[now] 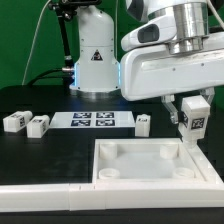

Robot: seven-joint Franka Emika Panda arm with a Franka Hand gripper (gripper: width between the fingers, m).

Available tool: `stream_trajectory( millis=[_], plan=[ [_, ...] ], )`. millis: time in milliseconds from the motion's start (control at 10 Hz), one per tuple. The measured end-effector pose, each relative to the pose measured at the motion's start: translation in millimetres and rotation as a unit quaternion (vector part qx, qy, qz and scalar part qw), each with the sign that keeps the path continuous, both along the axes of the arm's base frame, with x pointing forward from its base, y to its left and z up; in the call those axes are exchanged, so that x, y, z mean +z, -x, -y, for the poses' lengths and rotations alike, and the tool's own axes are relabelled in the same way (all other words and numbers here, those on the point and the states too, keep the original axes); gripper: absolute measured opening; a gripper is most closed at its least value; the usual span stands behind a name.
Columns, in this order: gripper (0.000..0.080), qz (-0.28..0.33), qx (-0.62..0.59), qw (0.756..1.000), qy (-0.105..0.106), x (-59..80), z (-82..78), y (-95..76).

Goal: Assemble one leg

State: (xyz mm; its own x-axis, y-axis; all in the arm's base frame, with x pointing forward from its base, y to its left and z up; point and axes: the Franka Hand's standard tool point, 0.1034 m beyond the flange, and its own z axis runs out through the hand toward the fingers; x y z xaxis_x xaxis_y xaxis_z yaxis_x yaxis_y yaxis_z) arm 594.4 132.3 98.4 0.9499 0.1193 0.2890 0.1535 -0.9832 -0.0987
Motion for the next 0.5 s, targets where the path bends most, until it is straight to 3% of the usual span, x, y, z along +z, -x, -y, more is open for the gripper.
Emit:
stream_trajectory(
  millis=[200,300,400,500],
  plan=[
    [0.0288,0.025,-0.003,1.0,-0.002,2.0,0.7,-3.6],
    [0.0288,0.07,-0.004,0.998,-0.002,-6.7,4.7,3.3],
    [0.0288,0.047,0.01,0.999,0.006,-16.8,7.5,10.3],
    [0.0288,0.062,0.027,0.998,0.011,-7.1,6.7,-5.0]
  ],
)
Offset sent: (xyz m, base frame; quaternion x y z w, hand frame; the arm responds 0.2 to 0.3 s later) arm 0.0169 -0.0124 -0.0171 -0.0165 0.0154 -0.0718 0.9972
